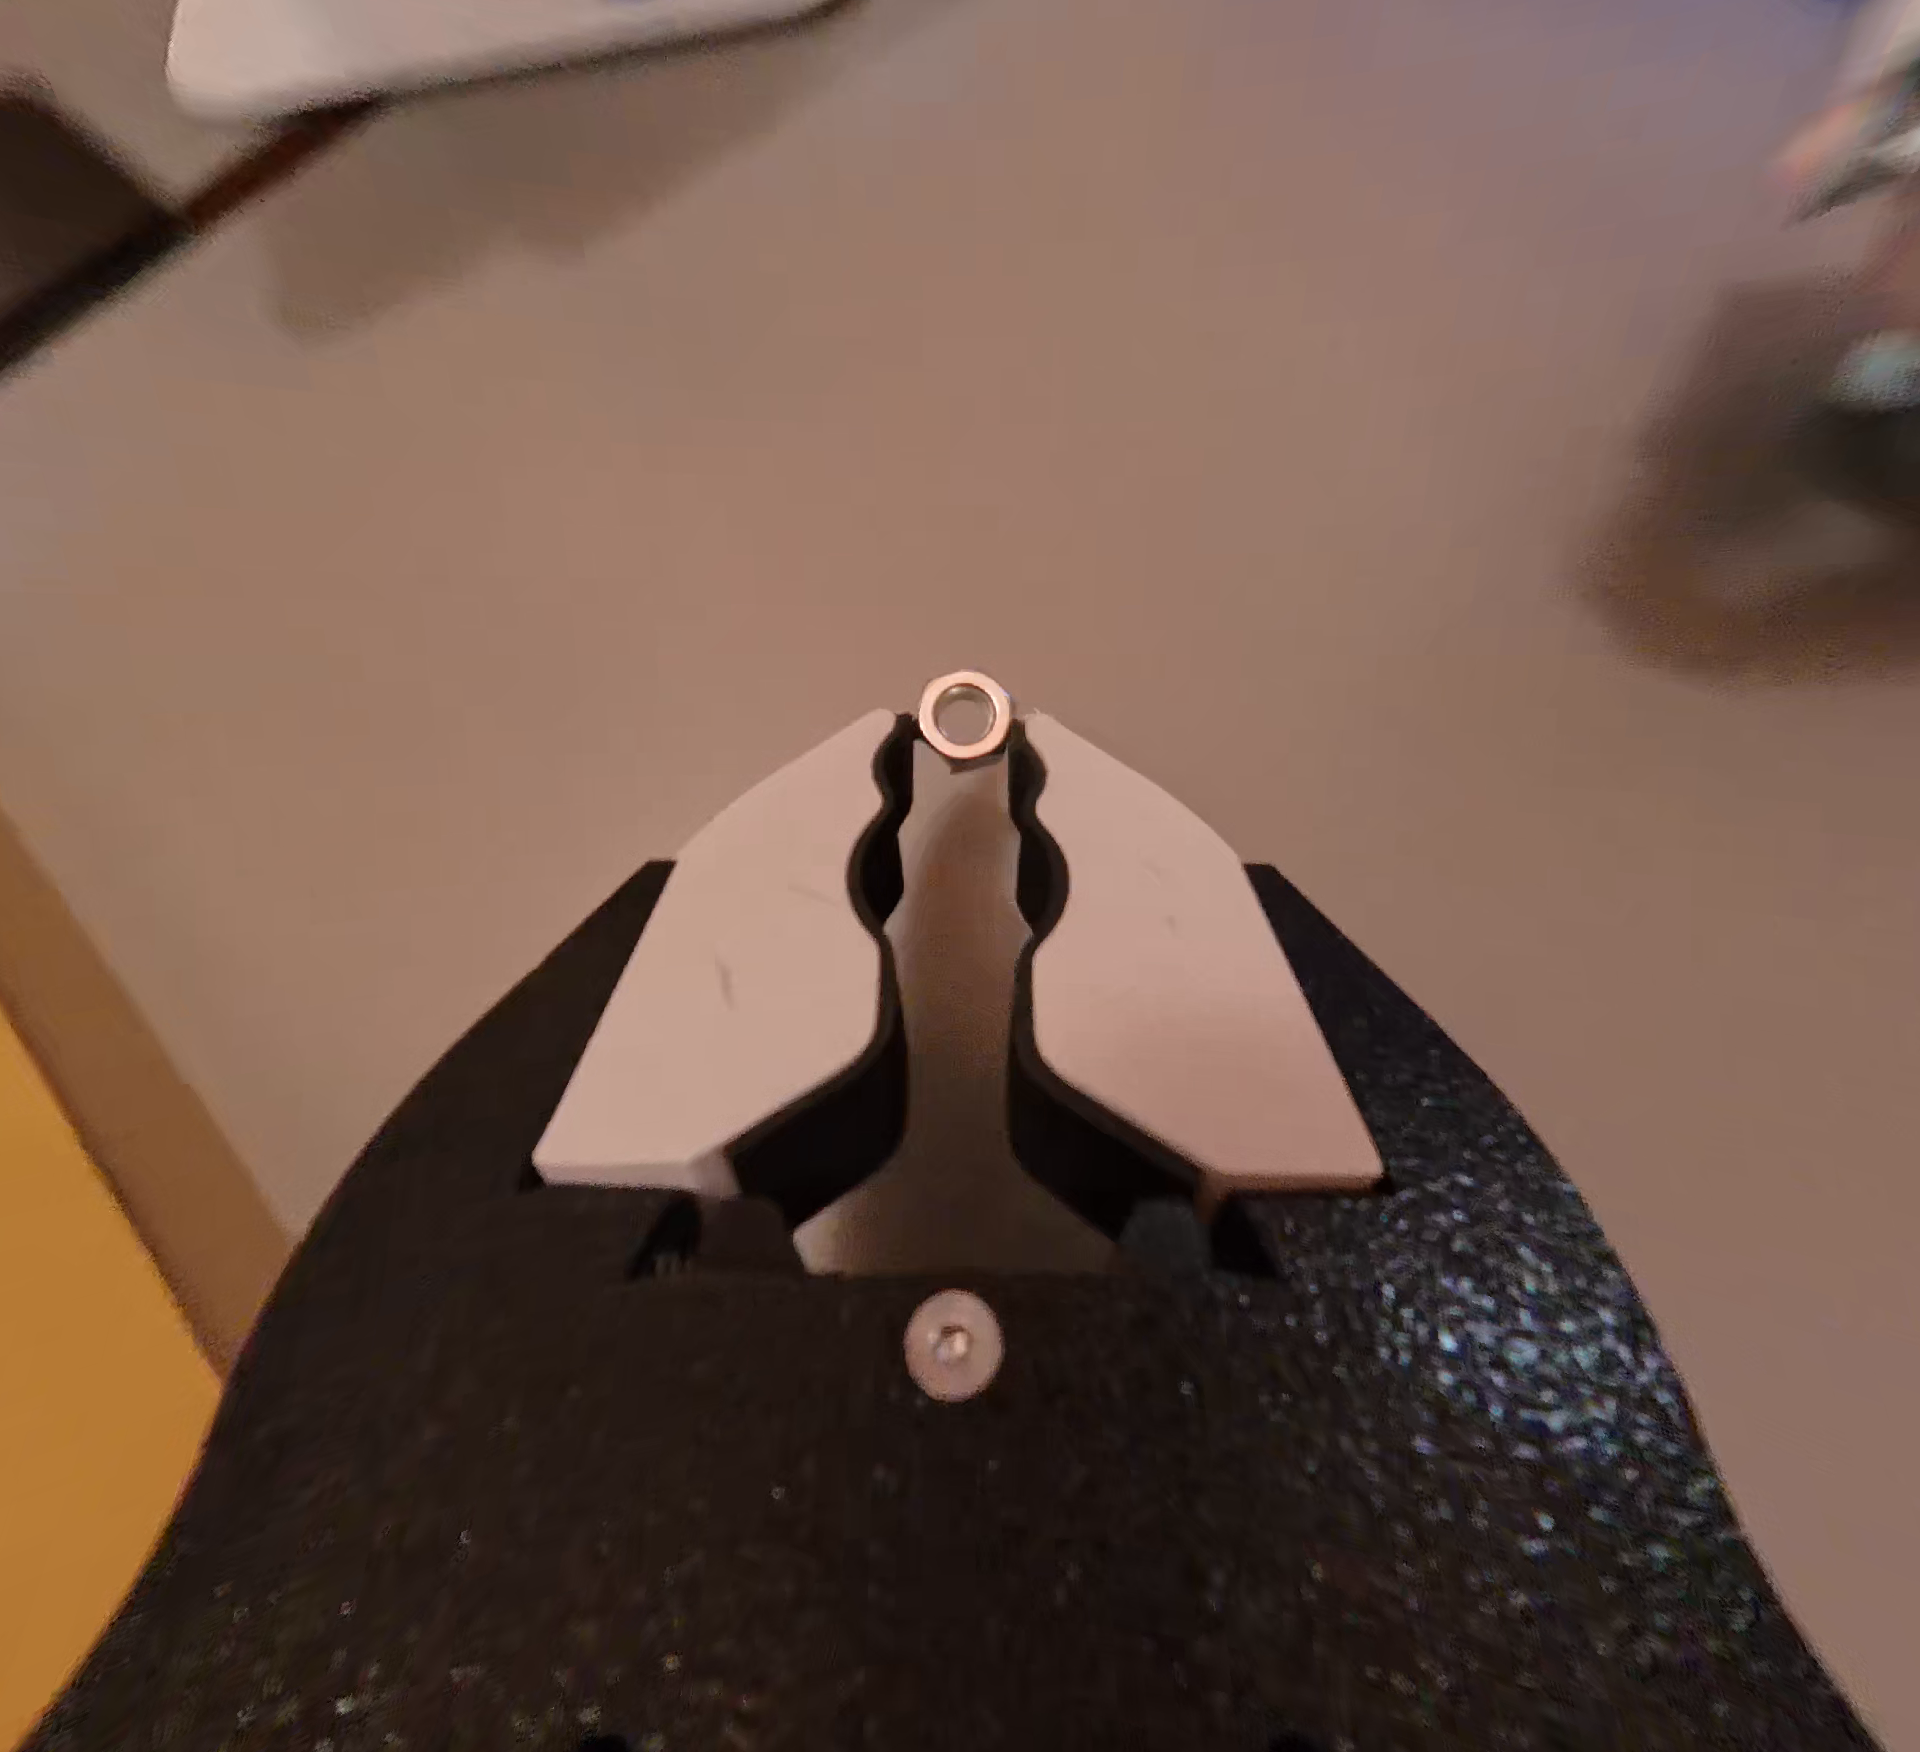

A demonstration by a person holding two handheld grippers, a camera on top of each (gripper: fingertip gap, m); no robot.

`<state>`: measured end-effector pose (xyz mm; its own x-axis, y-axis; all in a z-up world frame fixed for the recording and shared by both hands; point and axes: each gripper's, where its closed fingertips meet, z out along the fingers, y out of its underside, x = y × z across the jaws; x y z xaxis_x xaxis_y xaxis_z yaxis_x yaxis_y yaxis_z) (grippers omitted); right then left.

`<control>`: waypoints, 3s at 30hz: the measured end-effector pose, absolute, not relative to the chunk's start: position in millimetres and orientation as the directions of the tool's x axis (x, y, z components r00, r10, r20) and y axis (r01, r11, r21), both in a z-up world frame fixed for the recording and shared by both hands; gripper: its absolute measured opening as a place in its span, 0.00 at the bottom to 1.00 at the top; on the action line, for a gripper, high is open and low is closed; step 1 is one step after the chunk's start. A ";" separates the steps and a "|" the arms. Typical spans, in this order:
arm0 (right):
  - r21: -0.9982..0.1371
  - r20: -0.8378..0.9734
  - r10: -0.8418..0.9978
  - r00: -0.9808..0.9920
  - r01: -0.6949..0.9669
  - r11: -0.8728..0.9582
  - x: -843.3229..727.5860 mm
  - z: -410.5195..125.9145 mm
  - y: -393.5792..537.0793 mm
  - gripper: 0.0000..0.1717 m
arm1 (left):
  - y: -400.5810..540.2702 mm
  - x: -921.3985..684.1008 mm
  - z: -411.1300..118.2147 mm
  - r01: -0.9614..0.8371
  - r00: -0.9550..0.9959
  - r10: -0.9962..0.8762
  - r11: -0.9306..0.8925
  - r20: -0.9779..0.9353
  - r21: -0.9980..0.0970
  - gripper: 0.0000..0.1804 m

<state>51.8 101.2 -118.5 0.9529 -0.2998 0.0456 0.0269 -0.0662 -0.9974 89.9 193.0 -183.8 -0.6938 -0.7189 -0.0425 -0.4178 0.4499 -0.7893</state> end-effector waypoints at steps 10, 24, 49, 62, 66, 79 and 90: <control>-0.999 0.046 -0.328 0.944 0.036 -0.037 56.4 -115.9 98.2 0.05 | 86.0 49.1 -81.5 -0.118 -0.958 -0.286 0.479 -0.028 -0.870 0.09; -0.990 0.133 -0.334 0.933 0.109 -0.089 51.9 -116.2 101.6 0.05 | 88.9 43.6 -94.4 -0.174 -0.954 -0.299 0.624 -0.026 -0.762 0.09; -0.998 0.017 -0.290 0.957 0.035 0.059 46.2 -98.5 98.9 0.05 | 84.6 44.0 -65.3 -0.146 -0.938 -0.346 0.350 0.018 -0.925 0.16; -0.995 -0.020 -0.232 0.972 0.004 0.102 38.8 -94.4 101.4 0.05 | 82.0 41.2 -69.5 -0.124 -0.952 -0.305 0.288 0.031 -0.950 0.15; -0.995 -0.019 -0.226 0.974 0.004 0.102 38.0 -94.2 101.7 0.05 | 84.7 39.2 -69.0 -0.113 -0.957 -0.291 0.307 0.020 -0.945 0.14; -0.995 -0.007 -0.234 0.972 0.016 0.094 38.3 -94.5 101.6 0.05 | 88.9 38.1 -63.1 -0.103 -0.951 -0.308 0.308 0.003 -0.946 0.14; -0.994 -0.019 -0.245 0.969 0.008 0.111 41.7 -92.2 97.7 0.05 | 97.2 50.4 -71.6 -0.131 -0.919 -0.394 0.305 0.001 -0.943 0.13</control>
